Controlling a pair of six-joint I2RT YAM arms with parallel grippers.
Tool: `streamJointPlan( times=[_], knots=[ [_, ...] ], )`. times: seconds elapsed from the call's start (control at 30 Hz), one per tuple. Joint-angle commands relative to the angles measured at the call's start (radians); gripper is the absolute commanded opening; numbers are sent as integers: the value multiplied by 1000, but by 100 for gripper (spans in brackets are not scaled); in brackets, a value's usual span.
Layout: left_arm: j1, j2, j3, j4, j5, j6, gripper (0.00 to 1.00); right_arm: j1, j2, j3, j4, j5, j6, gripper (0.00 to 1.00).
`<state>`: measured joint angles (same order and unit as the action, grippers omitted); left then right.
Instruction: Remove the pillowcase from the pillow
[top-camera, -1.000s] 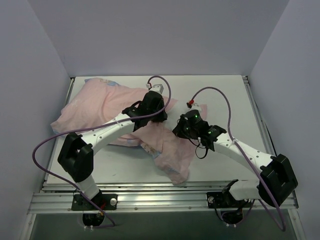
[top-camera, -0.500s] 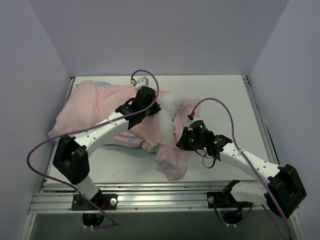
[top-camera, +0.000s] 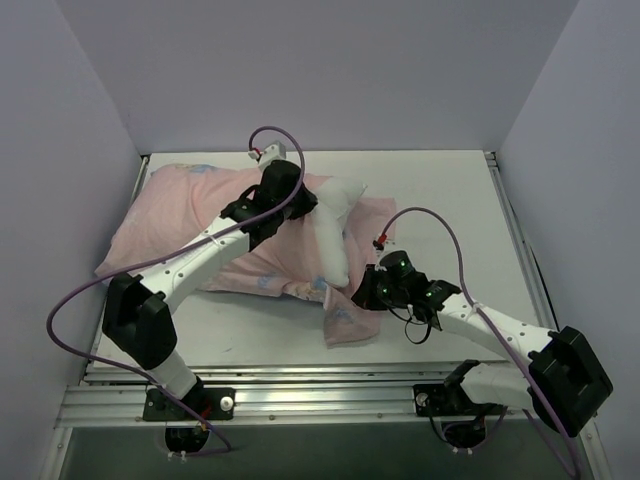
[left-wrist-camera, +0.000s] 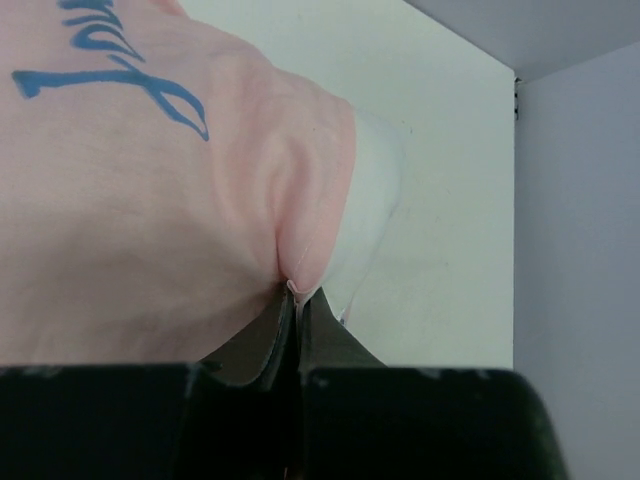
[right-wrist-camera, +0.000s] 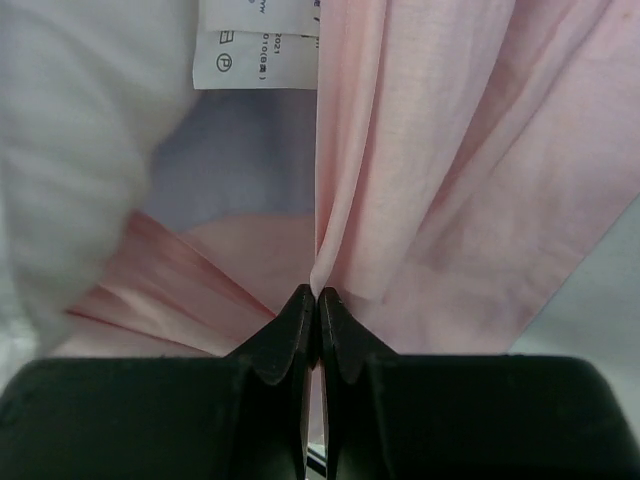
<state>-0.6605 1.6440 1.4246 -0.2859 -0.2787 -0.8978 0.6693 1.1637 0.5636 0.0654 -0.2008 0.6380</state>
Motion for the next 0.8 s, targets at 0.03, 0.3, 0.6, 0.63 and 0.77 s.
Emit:
streamJointPlan(
  times=[0.03, 0.3, 0.6, 0.63, 0.77],
  knots=[
    [65, -67, 146, 108, -13, 11, 2, 6, -28, -54, -101, -25, -31, 0],
    [-5, -165, 28, 54, 242, 86, 2, 4, 44, 25, 33, 23, -34, 0],
    [-30, -372, -153, -4, 242, 131, 43, -31, -163, 88, -61, 123, -106, 57],
    [-31, -391, -150, -21, 230, 140, 51, -31, -186, 93, -67, 123, -115, 61],
    [-28, -496, -150, -148, 170, 161, 75, -33, -233, 139, -104, 84, -149, 79]
  ],
)
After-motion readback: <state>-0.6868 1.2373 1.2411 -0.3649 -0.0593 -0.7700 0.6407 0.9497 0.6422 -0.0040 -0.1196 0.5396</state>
